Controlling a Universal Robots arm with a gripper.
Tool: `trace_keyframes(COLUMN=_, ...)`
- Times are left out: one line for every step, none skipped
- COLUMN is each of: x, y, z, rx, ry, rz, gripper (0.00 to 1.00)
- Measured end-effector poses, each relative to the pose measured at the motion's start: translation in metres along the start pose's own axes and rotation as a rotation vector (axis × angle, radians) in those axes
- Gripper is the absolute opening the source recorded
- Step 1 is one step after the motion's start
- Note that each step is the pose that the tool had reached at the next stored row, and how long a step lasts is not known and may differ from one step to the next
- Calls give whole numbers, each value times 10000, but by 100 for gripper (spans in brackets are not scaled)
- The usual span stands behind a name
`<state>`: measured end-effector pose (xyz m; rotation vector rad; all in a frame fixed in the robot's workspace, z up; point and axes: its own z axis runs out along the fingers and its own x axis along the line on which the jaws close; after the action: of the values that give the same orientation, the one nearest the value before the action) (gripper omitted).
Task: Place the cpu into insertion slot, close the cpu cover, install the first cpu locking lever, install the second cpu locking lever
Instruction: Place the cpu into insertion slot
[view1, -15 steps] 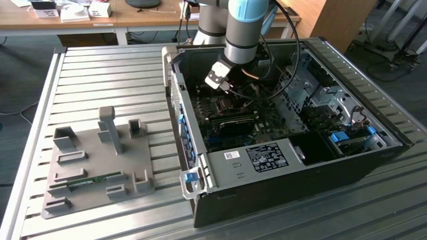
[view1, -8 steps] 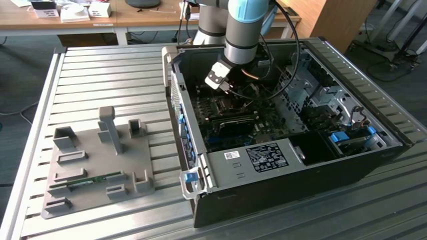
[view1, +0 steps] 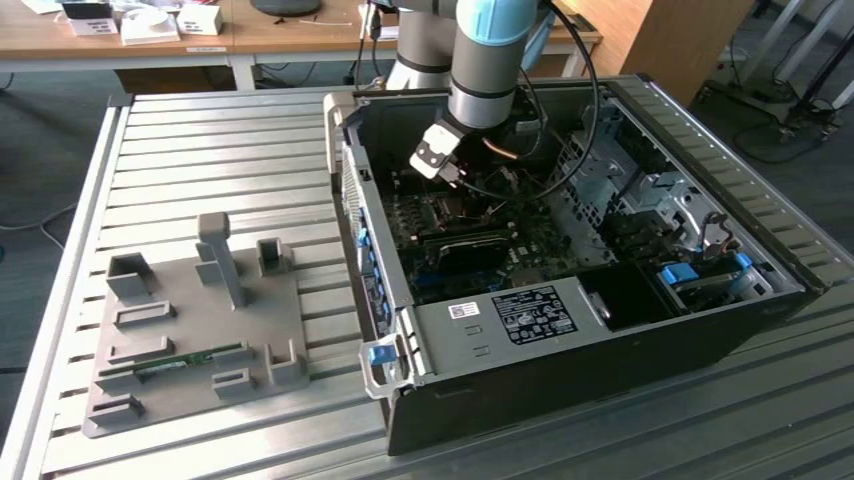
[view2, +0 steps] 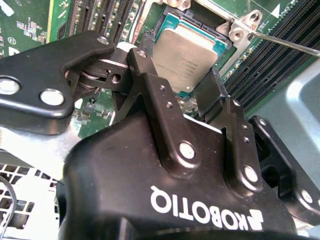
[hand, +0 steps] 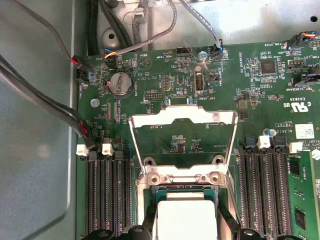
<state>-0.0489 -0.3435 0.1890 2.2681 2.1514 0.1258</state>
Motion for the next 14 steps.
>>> trace_keyframes(x=1, y=1, z=-3, rx=-2, ry=3, rz=1, gripper=56)
trace_keyframes(x=2, y=1, z=-5, rx=-3, ry=4, rz=2, gripper=56)
trace_keyframes(x=1, y=1, z=-6, rx=-2, ry=4, rz=6, gripper=56)
trace_keyframes(x=1, y=1, z=-7, rx=0, ry=1, rz=14, gripper=56)
trace_keyframes(x=0, y=1, z=-8, rx=1, ry=-2, rz=21, gripper=56)
trace_keyframes(x=0, y=1, z=-8, rx=1, ry=-4, rz=24, gripper=56)
trace_keyframes(x=0, y=1, z=-8, rx=1, ry=-4, rz=28, gripper=56)
trace_keyframes(x=0, y=0, z=-8, rx=1, ry=-5, rz=33, gripper=56)
trace_keyframes(x=0, y=0, z=-8, rx=1, ry=-5, rz=36, gripper=56)
trace_keyframes(x=0, y=0, z=-9, rx=0, ry=-5, rz=39, gripper=56)
trace_keyframes(x=0, y=0, z=-9, rx=0, ry=-6, rz=45, gripper=56)
trace_keyframes(x=0, y=0, z=-9, rx=0, ry=-7, rz=60, gripper=56)
trace_keyframes(x=0, y=0, z=-9, rx=-1, ry=-9, rz=89, gripper=56)
trace_keyframes(x=0, y=0, z=-9, rx=-2, ry=-12, rz=113, gripper=56)
